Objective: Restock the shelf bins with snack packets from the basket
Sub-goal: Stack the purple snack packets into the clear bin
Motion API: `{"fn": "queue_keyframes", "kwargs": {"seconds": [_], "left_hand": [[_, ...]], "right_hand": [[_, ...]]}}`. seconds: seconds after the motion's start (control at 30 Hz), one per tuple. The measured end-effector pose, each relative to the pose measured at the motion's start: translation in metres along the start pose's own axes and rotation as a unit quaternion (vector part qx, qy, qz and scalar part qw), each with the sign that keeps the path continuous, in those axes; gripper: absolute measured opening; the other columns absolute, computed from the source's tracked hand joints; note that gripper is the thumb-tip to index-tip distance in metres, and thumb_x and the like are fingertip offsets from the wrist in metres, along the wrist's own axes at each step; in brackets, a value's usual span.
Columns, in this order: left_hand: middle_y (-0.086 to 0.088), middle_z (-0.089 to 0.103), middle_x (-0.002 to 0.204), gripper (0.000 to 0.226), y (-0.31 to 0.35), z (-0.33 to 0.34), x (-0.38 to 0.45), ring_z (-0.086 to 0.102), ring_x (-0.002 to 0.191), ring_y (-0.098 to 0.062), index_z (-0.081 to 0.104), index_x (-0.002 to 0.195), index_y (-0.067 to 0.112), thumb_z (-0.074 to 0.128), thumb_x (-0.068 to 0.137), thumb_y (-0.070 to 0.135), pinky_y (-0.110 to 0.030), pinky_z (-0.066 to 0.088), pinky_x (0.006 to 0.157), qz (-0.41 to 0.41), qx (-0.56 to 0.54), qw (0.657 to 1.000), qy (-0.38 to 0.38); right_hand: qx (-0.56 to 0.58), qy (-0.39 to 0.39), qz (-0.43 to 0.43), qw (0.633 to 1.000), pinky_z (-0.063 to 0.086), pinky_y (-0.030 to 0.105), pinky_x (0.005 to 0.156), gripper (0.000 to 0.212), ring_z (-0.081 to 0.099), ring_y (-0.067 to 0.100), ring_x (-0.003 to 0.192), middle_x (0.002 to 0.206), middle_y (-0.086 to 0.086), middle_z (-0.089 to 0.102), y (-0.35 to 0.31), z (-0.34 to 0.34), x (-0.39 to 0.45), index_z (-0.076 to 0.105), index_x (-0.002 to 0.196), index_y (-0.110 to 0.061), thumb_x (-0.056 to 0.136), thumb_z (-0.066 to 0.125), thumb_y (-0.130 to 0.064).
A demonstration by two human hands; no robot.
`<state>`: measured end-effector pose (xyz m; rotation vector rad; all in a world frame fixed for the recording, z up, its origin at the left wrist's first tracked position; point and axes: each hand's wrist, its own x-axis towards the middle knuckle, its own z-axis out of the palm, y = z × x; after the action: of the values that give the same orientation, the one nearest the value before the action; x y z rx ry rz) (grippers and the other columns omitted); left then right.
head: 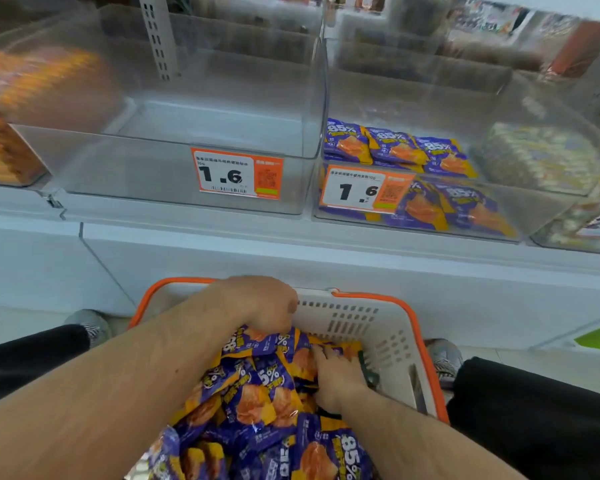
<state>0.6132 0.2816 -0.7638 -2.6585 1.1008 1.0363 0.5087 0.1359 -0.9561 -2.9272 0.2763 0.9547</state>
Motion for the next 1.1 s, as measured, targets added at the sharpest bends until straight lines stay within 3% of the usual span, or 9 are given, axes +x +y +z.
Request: {"fn": "queue_keyframes", "kwargs": {"seconds": [0.07,0.17,0.27,0.47,0.53,0.63,0.73,0.87,1.1], "left_hand": [[0.000,0.049,0.095,0.005,0.000,-0.002,-0.001,0.046,0.081,-0.021,0.046,0.093,0.019,0.047,0.091,0.024,-0.032,0.040,0.072,-0.002,-0.008,1.000,0.000],[-0.002,0.056,0.126,0.035,0.004,-0.008,-0.008,0.055,0.111,-0.022,0.053,0.127,0.019,0.048,0.095,0.031,-0.038,0.047,0.095,-0.007,-0.008,1.000,0.009],[0.000,0.053,0.135,0.046,0.007,-0.014,-0.014,0.053,0.117,-0.020,0.047,0.138,0.024,0.051,0.095,0.039,-0.040,0.045,0.100,0.000,-0.015,1.000,0.022],[0.004,0.042,0.147,0.077,0.003,-0.027,-0.022,0.047,0.127,-0.019,0.033,0.147,0.026,0.067,0.083,0.052,-0.038,0.044,0.102,0.009,-0.075,0.996,0.051],[0.006,0.048,0.139,0.071,0.001,-0.036,-0.027,0.053,0.118,-0.015,0.040,0.142,0.025,0.070,0.082,0.049,-0.030,0.047,0.093,0.035,-0.113,0.990,0.070],[0.012,0.061,0.101,0.025,0.004,-0.048,-0.034,0.057,0.088,-0.007,0.057,0.105,0.038,0.070,0.086,0.030,-0.018,0.042,0.072,0.092,-0.160,0.970,0.156],[0.007,0.063,0.075,0.007,0.012,-0.059,-0.042,0.057,0.065,-0.006,0.065,0.092,0.025,0.067,0.087,0.020,-0.015,0.040,0.056,0.107,-0.187,0.940,0.266],[-0.008,0.069,0.075,0.015,0.024,-0.077,-0.059,0.063,0.071,-0.020,0.068,0.088,0.006,0.068,0.084,0.021,-0.039,0.049,0.064,0.115,-0.206,0.898,0.370],[-0.002,0.063,0.066,0.022,0.046,-0.102,-0.088,0.054,0.065,-0.017,0.066,0.069,0.016,0.059,0.080,0.034,-0.033,0.045,0.062,0.237,-0.180,0.739,0.604]], "right_hand": [[-0.047,0.033,-0.024,0.998,0.019,0.052,0.115,0.080,0.043,0.033,0.130,0.142,0.011,0.045,0.007,0.000,-0.009,0.026,0.147,-0.019,0.081,0.071,-0.029],[-0.109,0.074,-0.071,0.989,0.034,0.046,0.105,0.043,0.055,0.033,0.116,0.122,0.011,0.060,0.019,-0.017,-0.029,0.047,0.129,-0.015,0.089,0.062,-0.015],[-0.126,0.137,-0.074,0.980,0.044,0.040,0.090,0.026,0.062,0.031,0.105,0.111,0.009,0.066,0.026,-0.049,-0.042,0.057,0.116,-0.016,0.091,0.054,-0.009],[0.244,0.187,-0.060,0.950,0.050,0.022,0.065,0.023,0.061,0.012,0.077,0.096,0.001,0.071,0.032,-0.128,-0.059,0.071,0.100,-0.019,0.086,0.054,-0.013],[0.366,0.179,-0.053,0.912,0.046,0.019,0.060,0.023,0.059,0.008,0.071,0.086,0.000,0.071,0.033,-0.152,-0.066,0.075,0.091,-0.019,0.082,0.058,-0.007],[0.474,0.181,-0.029,0.861,0.047,0.035,0.065,0.017,0.056,0.014,0.065,0.071,0.004,0.064,0.035,-0.180,-0.076,0.072,0.076,-0.009,0.078,0.057,-0.001],[0.522,0.182,-0.024,0.833,0.039,0.025,0.058,0.018,0.047,0.011,0.055,0.064,0.001,0.059,0.036,-0.206,-0.097,0.071,0.079,-0.007,0.080,0.056,0.003],[0.597,0.203,-0.005,0.776,0.031,0.027,0.050,0.021,0.040,0.019,0.045,0.049,0.006,0.047,0.041,-0.244,-0.132,0.050,0.063,-0.008,0.077,0.050,0.007],[0.765,0.080,-0.090,0.633,0.044,0.033,0.062,0.029,0.057,0.026,0.048,0.073,0.018,0.070,0.053,-0.294,-0.187,0.055,0.099,-0.009,0.080,0.040,-0.024]]}}
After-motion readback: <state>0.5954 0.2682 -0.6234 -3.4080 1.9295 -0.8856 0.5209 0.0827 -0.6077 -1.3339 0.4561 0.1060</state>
